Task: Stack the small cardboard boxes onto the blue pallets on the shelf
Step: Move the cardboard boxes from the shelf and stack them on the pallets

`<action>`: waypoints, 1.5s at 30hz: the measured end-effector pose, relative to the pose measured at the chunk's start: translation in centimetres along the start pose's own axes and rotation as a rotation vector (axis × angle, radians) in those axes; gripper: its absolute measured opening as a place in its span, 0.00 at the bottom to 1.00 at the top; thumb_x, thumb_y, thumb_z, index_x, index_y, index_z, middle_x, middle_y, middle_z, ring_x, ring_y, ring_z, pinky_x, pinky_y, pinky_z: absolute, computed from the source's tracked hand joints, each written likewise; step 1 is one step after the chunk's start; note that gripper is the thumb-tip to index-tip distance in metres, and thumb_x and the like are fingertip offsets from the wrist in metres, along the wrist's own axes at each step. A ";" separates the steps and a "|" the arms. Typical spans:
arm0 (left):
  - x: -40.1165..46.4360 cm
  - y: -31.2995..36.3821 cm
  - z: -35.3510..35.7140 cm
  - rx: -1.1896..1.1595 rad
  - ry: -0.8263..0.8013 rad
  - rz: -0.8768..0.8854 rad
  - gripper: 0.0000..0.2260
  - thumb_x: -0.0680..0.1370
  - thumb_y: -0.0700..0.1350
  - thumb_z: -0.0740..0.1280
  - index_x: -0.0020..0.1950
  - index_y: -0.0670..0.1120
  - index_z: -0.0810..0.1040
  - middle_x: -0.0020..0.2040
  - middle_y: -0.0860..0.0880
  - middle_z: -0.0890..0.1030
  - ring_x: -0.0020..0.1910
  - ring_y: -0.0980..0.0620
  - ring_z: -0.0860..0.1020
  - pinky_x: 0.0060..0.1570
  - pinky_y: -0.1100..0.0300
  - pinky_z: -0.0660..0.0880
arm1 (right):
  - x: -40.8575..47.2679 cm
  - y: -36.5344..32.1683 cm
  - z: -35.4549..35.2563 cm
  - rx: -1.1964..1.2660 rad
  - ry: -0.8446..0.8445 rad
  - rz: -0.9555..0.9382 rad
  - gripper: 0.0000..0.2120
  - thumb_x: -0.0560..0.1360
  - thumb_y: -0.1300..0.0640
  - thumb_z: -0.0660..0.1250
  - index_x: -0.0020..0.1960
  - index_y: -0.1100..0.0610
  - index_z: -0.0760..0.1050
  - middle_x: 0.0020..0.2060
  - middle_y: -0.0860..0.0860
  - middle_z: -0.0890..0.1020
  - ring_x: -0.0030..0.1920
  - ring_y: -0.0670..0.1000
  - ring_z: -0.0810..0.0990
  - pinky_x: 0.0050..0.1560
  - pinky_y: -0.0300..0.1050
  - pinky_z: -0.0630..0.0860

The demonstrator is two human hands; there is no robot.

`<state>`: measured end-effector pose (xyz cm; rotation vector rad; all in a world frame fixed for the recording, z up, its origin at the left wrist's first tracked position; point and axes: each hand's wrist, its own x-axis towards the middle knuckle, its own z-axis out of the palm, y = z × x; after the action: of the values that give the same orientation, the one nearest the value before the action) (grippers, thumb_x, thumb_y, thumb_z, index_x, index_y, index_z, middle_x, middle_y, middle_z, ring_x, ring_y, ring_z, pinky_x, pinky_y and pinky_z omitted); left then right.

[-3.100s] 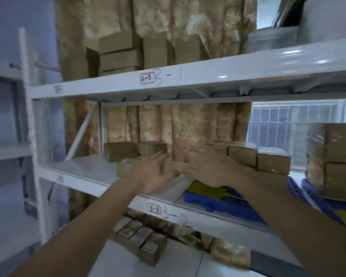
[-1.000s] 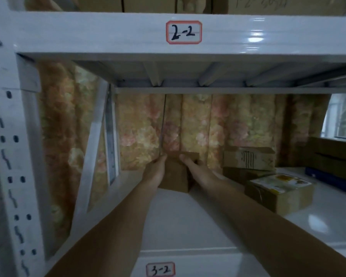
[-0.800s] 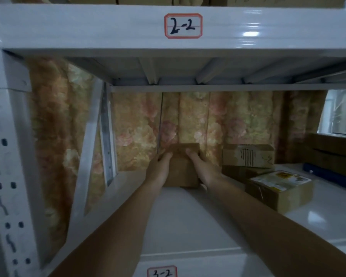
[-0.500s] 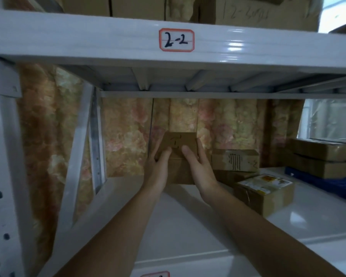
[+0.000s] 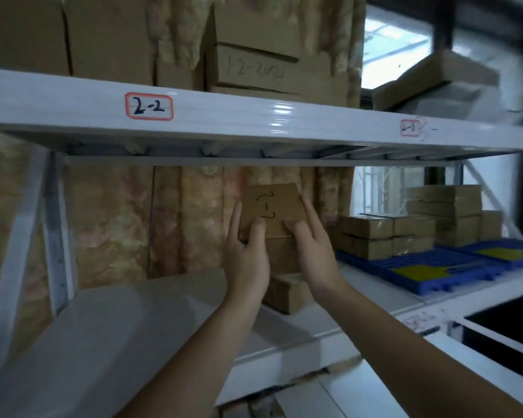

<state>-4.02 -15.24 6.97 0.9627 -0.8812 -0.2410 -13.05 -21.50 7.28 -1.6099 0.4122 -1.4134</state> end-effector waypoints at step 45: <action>-7.5 -15.5 65.0 -0.142 -0.440 -0.231 0.24 0.82 0.56 0.62 0.79 0.64 0.64 0.69 0.56 0.77 0.61 0.53 0.78 0.48 0.59 0.76 | 15.8 4.1 -63.5 -0.212 0.475 0.126 0.21 0.80 0.50 0.61 0.72 0.36 0.68 0.57 0.44 0.80 0.54 0.50 0.82 0.43 0.46 0.80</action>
<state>-54.28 -59.94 7.86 0.8923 -1.1349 -0.7243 -64.86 -61.58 7.93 -1.3690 0.9502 -1.6940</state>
